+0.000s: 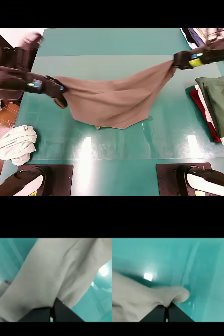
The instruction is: Fold the shirts.
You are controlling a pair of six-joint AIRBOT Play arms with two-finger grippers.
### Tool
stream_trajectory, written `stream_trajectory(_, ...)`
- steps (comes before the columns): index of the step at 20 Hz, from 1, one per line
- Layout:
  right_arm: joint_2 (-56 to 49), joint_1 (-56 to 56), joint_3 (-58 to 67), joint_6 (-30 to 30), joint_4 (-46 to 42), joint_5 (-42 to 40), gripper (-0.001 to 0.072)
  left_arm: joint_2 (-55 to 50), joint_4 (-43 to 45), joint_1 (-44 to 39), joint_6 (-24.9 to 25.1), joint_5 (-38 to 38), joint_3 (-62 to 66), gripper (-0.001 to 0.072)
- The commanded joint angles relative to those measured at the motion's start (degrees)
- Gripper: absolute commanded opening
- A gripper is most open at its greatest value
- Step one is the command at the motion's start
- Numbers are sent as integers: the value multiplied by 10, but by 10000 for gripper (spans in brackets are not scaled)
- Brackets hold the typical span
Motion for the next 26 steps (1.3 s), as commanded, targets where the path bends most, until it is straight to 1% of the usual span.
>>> stream_trajectory(1, -86, 4, 1, 9, 4, -45, 29, -96, -2, 0, -8, 116, -35, 270)
stream_trajectory(2, -97, 4, 1, 9, 4, -50, 205, -124, -3, 1, -28, 120, -14, 587)
stream_trajectory(3, -103, 4, 1, 9, 4, -49, 502, -143, -2, 3, -36, 109, 9, 627)
stream_trajectory(4, -103, 2, 1, 9, 3, -39, 532, -153, 1, 9, -35, 92, 32, 629)
stream_trajectory(6, -89, -12, 0, 7, 3, -7, 531, -155, 6, 34, -29, 53, 67, 629)
stream_trajectory(8, -66, -35, 0, 1, 4, 30, 530, -155, 6, 77, -20, 10, 77, 629)
stream_trajectory(9, -56, -46, 0, -5, 5, 52, 515, -155, 7, 102, -20, -8, 69, 629)
stream_trajectory(11, -34, -64, -13, -24, 5, 87, 442, -155, 6, 148, -20, -16, 31, 629)
stream_trajectory(12, -17, -70, -33, -27, 5, 87, 442, -155, 6, 168, -20, -10, 2, 629)
stream_trajectory(15, 36, -81, -117, -27, 5, 62, 442, -155, 4, 191, -6, 45, -95, 629)
stream_trajectory(18, 85, -81, -204, -26, 5, 23, 442, -155, -48, 176, 45, 121, -176, 628)
stream_trajectory(19, 97, -80, -226, -26, 14, 14, 442, -155, -69, 171, 55, 150, -190, 628)
stream_trajectory(20, 108, -81, -248, -26, 36, 2, 442, -155, -83, 165, 59, 177, -197, 628)
stream_trajectory(22, 122, -88, -278, -27, 77, -16, 442, -156, -85, 145, 59, 217, -198, 628)
stream_trajectory(24, 129, -88, -299, -27, 96, -37, 442, -161, -85, 123, 59, 236, -197, 627)
stream_trajectory(26, 129, -87, -299, -26, 96, -36, 442, -174, -85, 106, 52, 239, -197, 627)
